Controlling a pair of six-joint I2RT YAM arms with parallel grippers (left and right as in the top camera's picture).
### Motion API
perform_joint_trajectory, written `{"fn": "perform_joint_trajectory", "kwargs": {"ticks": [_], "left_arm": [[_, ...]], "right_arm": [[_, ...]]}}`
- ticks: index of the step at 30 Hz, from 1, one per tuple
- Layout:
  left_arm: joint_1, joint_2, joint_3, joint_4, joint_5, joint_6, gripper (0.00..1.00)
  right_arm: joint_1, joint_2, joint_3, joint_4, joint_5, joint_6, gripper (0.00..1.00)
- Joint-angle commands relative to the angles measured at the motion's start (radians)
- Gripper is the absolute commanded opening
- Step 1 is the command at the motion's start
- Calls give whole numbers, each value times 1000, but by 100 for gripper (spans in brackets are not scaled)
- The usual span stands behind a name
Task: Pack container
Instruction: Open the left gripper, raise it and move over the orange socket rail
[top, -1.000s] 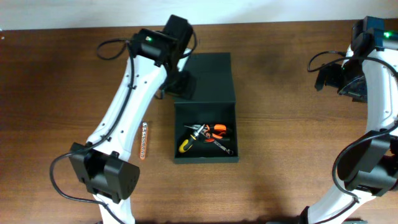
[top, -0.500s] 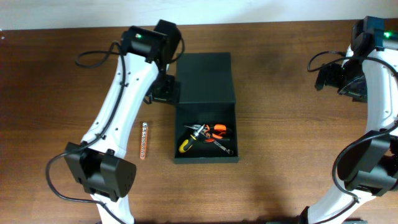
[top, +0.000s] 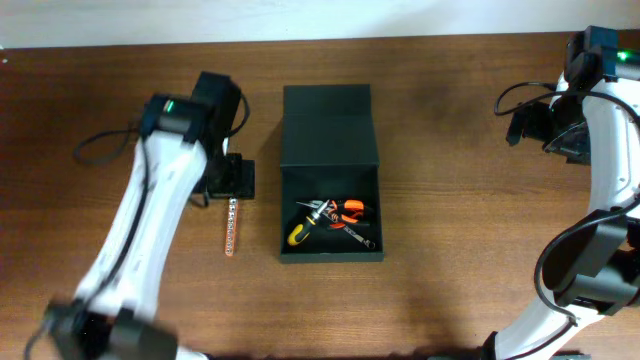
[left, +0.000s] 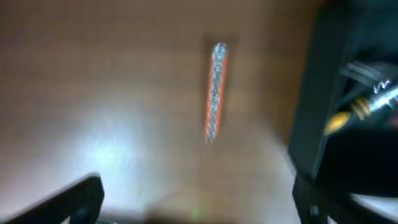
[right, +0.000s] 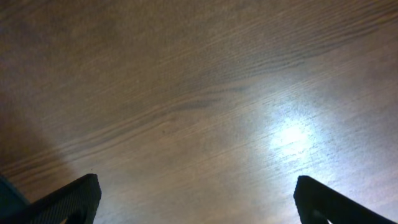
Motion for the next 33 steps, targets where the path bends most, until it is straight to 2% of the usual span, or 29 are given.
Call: {"fn": "perform_joint_trajectory", "kwargs": {"ticks": [1,10,22,27,33], "left_arm": [[-1,-88,-125,103,60,30,99],[-1,-33,-353,355,86,11,99],[34,100,-369,383,104,-15,99],[72,140,-414,437,198,23,99],[106,148,-430,471,213,75,99]], "right_arm": [[2,-10,-2,0,-5,12,99],[2,-10,-2,0,-5,12,99],[2,-10,-2,0,-5,12,99],[2,-10,-2,0,-5,12,99],[2,-10,-2,0,-5,12,99]]}}
